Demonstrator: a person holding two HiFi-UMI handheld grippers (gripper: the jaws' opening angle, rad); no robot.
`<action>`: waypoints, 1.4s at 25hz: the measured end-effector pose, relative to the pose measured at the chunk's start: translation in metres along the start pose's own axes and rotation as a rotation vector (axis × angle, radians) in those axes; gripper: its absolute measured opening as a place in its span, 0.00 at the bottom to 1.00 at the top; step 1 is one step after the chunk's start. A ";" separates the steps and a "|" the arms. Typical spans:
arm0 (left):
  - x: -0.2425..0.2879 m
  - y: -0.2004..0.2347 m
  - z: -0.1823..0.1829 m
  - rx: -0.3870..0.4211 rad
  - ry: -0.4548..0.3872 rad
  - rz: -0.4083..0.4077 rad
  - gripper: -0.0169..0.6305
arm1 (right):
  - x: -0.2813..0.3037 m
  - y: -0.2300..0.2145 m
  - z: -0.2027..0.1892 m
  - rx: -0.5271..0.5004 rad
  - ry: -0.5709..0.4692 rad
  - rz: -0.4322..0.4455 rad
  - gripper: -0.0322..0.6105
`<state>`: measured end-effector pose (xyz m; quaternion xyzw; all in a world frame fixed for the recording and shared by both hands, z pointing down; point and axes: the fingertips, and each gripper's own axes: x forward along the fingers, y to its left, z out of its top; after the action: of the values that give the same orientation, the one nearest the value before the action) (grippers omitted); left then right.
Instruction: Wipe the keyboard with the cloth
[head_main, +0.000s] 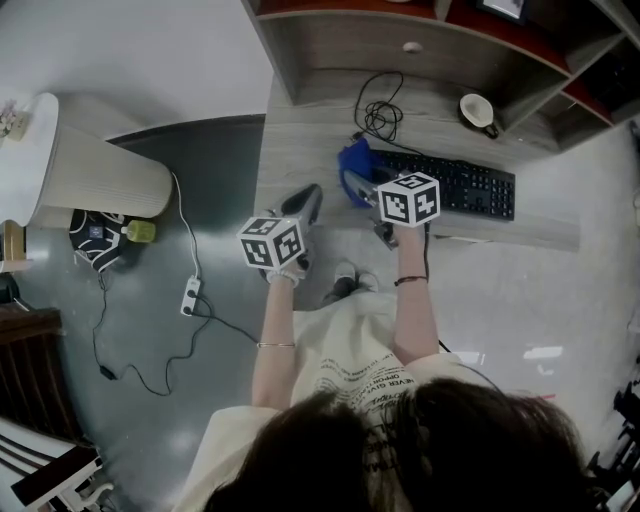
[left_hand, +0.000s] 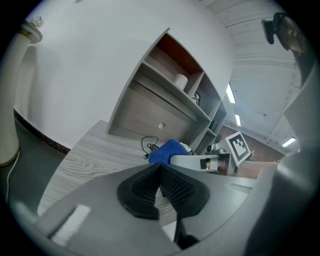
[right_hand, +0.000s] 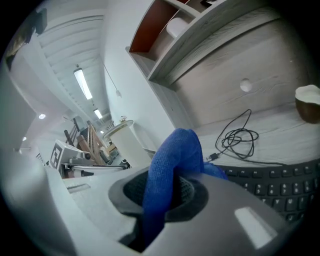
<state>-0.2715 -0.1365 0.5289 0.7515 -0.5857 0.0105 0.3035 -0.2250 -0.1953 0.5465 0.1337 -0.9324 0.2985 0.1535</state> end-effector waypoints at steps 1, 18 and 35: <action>-0.001 0.000 0.000 -0.001 -0.004 0.003 0.02 | 0.000 0.001 0.001 -0.002 0.000 0.009 0.13; -0.007 -0.005 0.005 0.012 -0.058 0.034 0.02 | -0.002 0.029 0.008 -0.046 -0.004 0.150 0.13; -0.019 -0.024 0.041 0.101 -0.162 0.043 0.02 | -0.034 0.055 0.043 -0.167 -0.140 0.248 0.13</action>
<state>-0.2697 -0.1356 0.4776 0.7517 -0.6229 -0.0141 0.2165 -0.2220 -0.1724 0.4718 0.0250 -0.9718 0.2265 0.0606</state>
